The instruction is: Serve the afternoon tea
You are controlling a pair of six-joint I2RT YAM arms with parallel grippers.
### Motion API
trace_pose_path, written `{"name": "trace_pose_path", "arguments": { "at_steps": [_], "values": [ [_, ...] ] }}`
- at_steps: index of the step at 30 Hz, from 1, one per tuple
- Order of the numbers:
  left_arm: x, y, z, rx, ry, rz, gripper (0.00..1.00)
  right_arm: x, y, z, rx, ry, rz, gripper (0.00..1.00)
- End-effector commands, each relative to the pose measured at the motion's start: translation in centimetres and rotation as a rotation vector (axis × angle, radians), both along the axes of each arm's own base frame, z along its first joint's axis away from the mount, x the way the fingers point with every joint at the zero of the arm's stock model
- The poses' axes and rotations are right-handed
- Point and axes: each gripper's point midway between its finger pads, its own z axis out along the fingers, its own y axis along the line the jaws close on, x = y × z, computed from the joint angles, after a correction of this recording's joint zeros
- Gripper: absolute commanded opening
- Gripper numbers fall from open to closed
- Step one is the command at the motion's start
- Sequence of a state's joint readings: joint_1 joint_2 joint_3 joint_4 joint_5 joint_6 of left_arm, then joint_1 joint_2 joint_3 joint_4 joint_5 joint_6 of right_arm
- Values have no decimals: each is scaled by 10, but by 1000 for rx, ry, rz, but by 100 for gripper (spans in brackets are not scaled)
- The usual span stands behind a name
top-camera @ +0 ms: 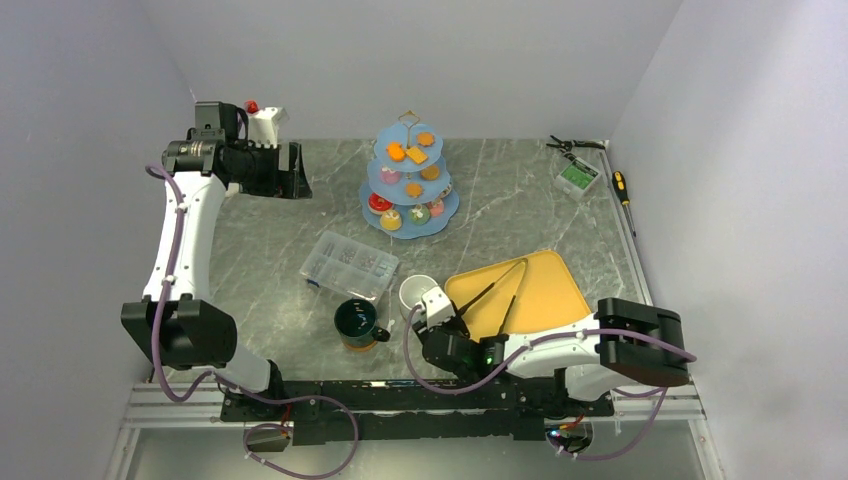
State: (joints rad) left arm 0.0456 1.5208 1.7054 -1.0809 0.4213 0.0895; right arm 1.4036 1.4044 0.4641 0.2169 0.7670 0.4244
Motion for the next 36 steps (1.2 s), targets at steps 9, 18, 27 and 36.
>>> {"name": "trace_pose_path", "arguments": {
  "at_steps": [9, 18, 27, 36],
  "values": [
    [3, 1, 15, -6, -52, 7, 93, 3, -4, 53, 97, -40, -40, 86],
    [37, 38, -14, -4, -152, 72, 93, 57, -47, 121, 252, -61, -154, 100],
    [48, 68, -87, 56, -157, 103, 93, 144, -151, 130, 377, -2, -510, 100],
    [31, 73, -128, -10, -275, 145, 93, 153, -279, 126, 424, -254, -961, 100]
  ]
}}
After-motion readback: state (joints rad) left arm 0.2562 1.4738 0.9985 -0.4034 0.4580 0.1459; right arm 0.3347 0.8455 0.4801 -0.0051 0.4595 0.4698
